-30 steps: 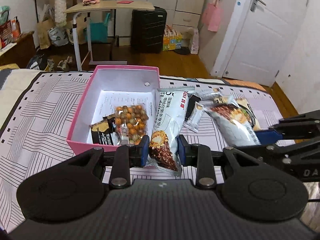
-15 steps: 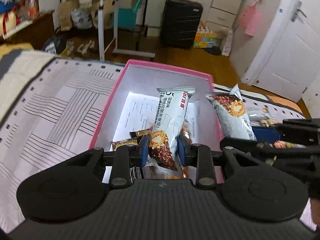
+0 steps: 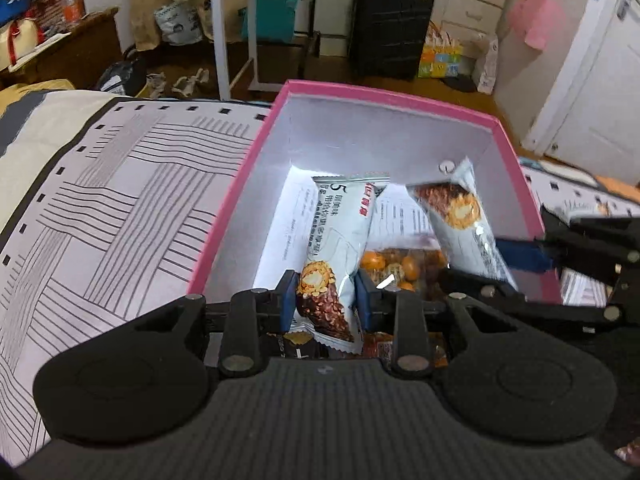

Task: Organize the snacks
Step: 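Lower the white snack bar into the pink box and open both grippers, then grip the clear red-label peanut bag with the right gripper while the left gripper grips it too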

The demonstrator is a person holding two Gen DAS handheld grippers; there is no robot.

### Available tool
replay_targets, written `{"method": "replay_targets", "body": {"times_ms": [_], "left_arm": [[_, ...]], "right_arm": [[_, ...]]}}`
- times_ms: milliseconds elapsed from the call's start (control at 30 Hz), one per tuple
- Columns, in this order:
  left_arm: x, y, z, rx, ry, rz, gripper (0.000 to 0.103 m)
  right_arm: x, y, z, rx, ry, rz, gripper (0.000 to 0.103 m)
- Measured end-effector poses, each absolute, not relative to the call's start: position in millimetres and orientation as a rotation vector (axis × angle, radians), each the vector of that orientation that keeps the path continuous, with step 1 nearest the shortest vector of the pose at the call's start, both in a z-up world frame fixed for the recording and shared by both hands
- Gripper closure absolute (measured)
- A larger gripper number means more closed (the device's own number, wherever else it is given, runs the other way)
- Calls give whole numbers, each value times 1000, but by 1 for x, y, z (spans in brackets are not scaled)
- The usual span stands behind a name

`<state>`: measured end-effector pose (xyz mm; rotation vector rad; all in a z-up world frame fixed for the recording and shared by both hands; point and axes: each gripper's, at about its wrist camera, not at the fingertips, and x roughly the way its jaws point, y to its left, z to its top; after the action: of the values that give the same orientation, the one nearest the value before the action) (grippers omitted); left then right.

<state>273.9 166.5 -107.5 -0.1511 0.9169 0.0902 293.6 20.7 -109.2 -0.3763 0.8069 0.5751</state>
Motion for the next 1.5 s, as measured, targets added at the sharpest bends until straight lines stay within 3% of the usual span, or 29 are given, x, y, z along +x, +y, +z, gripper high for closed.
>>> {"method": "replay_targets", "body": {"times_ms": [133,200,533,733,1067,1200,1300,1500], "left_arm": [[265,168,-105,-195,926,78,68],[257,169,-98,-215,900,79,57],[207,136,-37,-154,866,-29,53],[185,82,9,-69,839,-140,41],[173,-31,23,-18,822,-354,27],[174,-63,0,-30,872,-423,26],[172,-85,-25,-20,899,-456,26],[171,-105,-82,-77,976,-488,26]], "right_arm": [[282,-3,-90,-295,784,606,55],[273,-21,-75,-243,773,626,52],[232,-149,-2,-71,805,573,44],[215,-212,8,-46,861,503,36],[222,-298,-47,143,1109,358,25],[226,-323,-80,238,1186,296,24],[230,-341,-109,331,1241,230,16],[236,-350,-143,426,1357,186,14]]}}
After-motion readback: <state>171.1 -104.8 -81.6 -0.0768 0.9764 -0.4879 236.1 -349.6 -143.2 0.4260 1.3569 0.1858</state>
